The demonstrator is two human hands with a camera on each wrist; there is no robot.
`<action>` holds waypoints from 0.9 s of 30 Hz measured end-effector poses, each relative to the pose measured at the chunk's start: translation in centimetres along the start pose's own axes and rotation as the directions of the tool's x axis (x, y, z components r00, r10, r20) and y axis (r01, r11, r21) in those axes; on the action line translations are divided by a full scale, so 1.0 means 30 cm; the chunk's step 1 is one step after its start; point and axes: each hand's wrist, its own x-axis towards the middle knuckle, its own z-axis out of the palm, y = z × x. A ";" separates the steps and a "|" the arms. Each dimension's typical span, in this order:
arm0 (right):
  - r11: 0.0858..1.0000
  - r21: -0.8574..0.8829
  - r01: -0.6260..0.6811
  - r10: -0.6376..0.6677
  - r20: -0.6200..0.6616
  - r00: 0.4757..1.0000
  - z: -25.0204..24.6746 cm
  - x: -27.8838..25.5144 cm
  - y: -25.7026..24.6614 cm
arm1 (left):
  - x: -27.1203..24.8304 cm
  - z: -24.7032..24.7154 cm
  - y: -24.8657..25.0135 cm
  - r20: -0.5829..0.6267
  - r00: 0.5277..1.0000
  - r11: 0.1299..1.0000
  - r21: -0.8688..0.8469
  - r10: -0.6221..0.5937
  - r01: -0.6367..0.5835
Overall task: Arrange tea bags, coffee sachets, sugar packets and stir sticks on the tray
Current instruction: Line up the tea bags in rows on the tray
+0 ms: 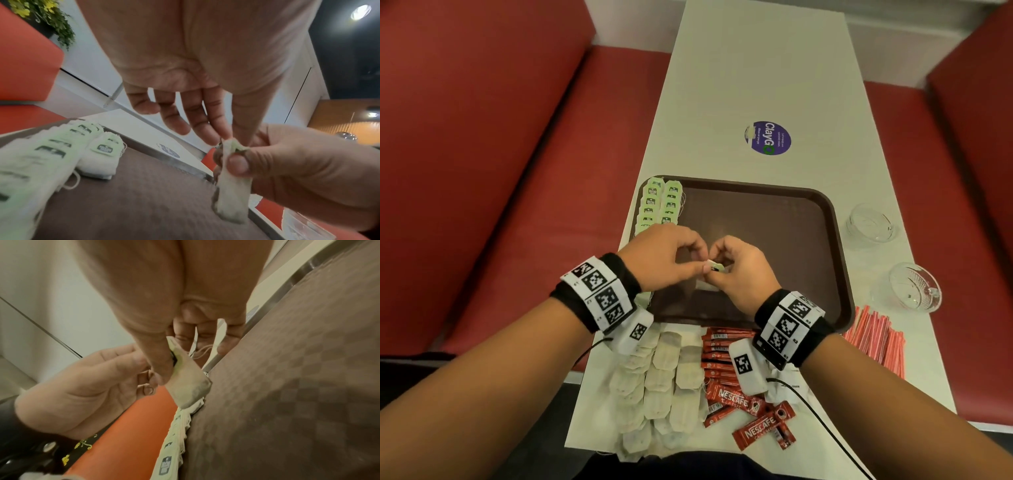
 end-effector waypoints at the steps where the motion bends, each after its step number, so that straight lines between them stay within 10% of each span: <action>1: 1.000 0.026 0.004 -0.004 0.001 1.000 0.005 0.000 -0.004 | -0.006 0.009 -0.005 -0.019 1.000 1.000 0.008 0.003 -0.003; 14: 0.999 -0.036 -0.005 0.006 0.023 1.000 0.027 -0.006 -0.008 | -0.046 0.007 -0.034 -0.082 0.993 0.996 -0.033 -0.084 0.081; 20: 0.986 -0.168 -0.009 0.042 0.196 0.980 0.016 -0.037 0.002 | 0.018 -0.058 -0.128 -0.218 0.941 0.958 0.066 -0.260 0.280; 27: 0.917 -0.366 0.156 0.032 0.460 0.887 0.000 -0.087 0.009 | 0.117 -0.079 -0.252 -0.047 0.904 0.867 0.268 -0.424 0.420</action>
